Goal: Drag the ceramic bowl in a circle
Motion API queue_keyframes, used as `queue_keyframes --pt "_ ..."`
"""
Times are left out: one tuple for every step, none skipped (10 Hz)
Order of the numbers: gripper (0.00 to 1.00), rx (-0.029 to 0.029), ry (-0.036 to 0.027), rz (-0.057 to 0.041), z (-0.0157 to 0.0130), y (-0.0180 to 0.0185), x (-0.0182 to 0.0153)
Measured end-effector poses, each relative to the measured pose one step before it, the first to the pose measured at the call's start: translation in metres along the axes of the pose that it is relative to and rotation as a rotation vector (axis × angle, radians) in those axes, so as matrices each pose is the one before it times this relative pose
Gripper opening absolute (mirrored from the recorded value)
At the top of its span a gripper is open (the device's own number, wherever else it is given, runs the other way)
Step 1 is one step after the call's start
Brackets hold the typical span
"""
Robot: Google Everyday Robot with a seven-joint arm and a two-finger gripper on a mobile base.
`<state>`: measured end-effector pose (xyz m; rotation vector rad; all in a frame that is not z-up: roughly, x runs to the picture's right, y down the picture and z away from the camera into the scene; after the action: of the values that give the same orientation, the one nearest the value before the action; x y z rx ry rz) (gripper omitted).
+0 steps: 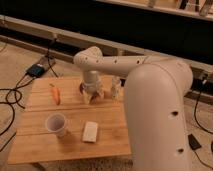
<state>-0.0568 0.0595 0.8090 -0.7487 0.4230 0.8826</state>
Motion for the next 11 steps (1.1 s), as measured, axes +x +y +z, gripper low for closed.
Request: queue_keyframes --pt "0.65 0.00963 0.00606 -0.05595 0.00346 -0.00813 -0.00991" --pt "0.65 0.01144 0.00629 -0.05004 0.00360 -0.00703 -0.01069" --pt "0.65 0.01227 0.00258 -0.03551 0.00270 -0.00483 -0.00907" --pt "0.65 0.01564 0.00019 -0.03984 0.00354 -0.00463 -0.01265" --pt "0.65 0.01133 -0.00107 -0.02390 0.00330 -0.00309 -0.00852" --pt "0.65 0.00880 -0.00361 -0.01248 0.00225 -0.00151 -0.00594" --pt "0.65 0.01858 -0.00553 -0.01556 0.00396 -0.00151 -0.00709" --pt "0.65 0.02489 -0.00164 -0.01728 0.00490 -0.00199 -0.00475" --pt "0.65 0.02172 0.00241 -0.01235 0.00429 -0.00226 -0.00197" --pt "0.65 0.02245 0.00282 -0.01431 0.00455 -0.00154 -0.00230" --pt "0.65 0.01737 -0.00011 -0.01397 0.00367 0.00027 -0.00356"
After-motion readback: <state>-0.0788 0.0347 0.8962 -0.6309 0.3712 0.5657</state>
